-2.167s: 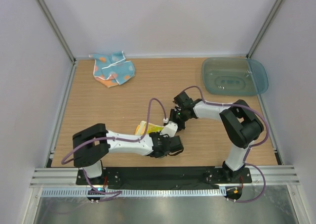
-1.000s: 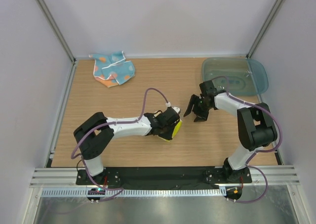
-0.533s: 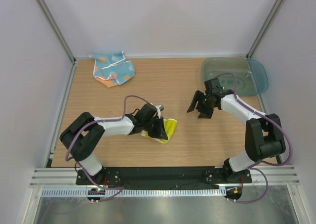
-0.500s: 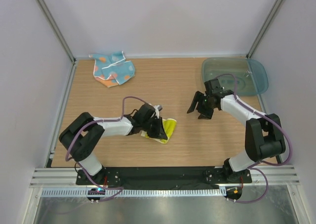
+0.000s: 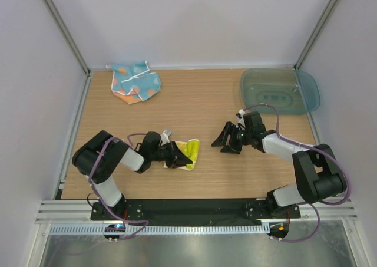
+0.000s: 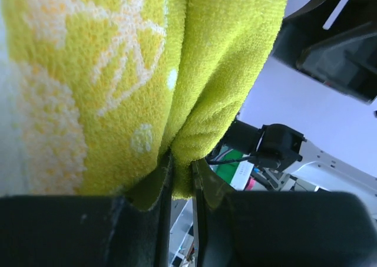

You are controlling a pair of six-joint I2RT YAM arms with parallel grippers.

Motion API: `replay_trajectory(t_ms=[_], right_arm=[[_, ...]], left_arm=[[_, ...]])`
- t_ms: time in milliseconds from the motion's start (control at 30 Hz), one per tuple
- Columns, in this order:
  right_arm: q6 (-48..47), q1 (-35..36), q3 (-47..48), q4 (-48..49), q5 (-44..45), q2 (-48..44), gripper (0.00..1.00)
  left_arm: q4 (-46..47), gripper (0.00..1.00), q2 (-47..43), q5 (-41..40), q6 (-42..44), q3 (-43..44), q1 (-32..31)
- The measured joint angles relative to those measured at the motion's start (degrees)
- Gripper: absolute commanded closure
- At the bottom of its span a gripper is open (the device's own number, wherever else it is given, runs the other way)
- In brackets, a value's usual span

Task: Roll the towels
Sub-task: Roll the towel

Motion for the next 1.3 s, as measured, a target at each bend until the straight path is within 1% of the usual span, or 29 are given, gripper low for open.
replay_trajectory(t_ms=[100,200,367,433,600,767,900,933,967,1033,1067,1167,1267,1300], right_arm=[[2.4,3.0,-3.4,8.9,-2.8,0.5,0.44],[4.9,6.2,-5.0,17.2,-4.5,3.5,0.46],[8.0,11.5,-5.3,28.2,-4.8,10.6,0.48],[8.9,12.9,-5.3,31.7,-4.8,13.2,0.5],[11.3,13.7,-5.3,39.5,-5.7,18.4,0.52],[14.2,14.8,-5.2,47.4,-6.1,22.0,0.5],[16.3,15.8,-5.2,51.8,-5.7,23.8,0.51],[16.7,16.1,-5.2,52.7,-5.6,24.2,0.53],[17.0,16.3,-5.2,53.5,-5.6,24.6,0.61],[17.7,16.6,-5.2,54.5,-5.4,25.1,0.68],[18.0,16.6,-5.2,54.8,-5.4,25.3,0.76],[18.0,16.6,-5.2,54.6,-5.0,25.3,0.82],[17.1,16.6,-4.9,52.1,-4.5,24.8,0.83],[16.5,16.7,-4.6,50.8,-4.2,24.3,0.84]], left_arm=[[6.7,0.99,3.2,1.7,-3.5,-1.2,1.2],[11.6,1.0,5.8,2.6,-6.1,-1.6,1.7],[18.7,1.0,9.0,3.9,-9.6,-2.5,2.6],[21.2,0.99,9.8,4.2,-10.9,-3.1,3.0],[26.6,1.0,12.0,4.9,-13.1,-4.2,3.8],[30.4,1.0,14.1,5.3,-14.4,-4.2,4.2],[32.4,0.99,15.1,5.7,-14.9,-4.3,4.3],[32.7,1.0,15.2,5.8,-14.9,-4.3,4.3],[32.9,1.0,15.4,6.0,-14.9,-4.2,4.4],[33.2,1.0,15.6,6.3,-14.9,-4.2,4.5],[33.4,1.0,15.8,6.5,-14.9,-4.2,4.5],[33.8,0.96,16.0,6.7,-14.9,-4.0,4.6],[33.8,0.91,16.1,6.7,-14.8,-4.0,4.6],[33.7,0.88,16.1,6.7,-14.6,-4.0,4.6]])
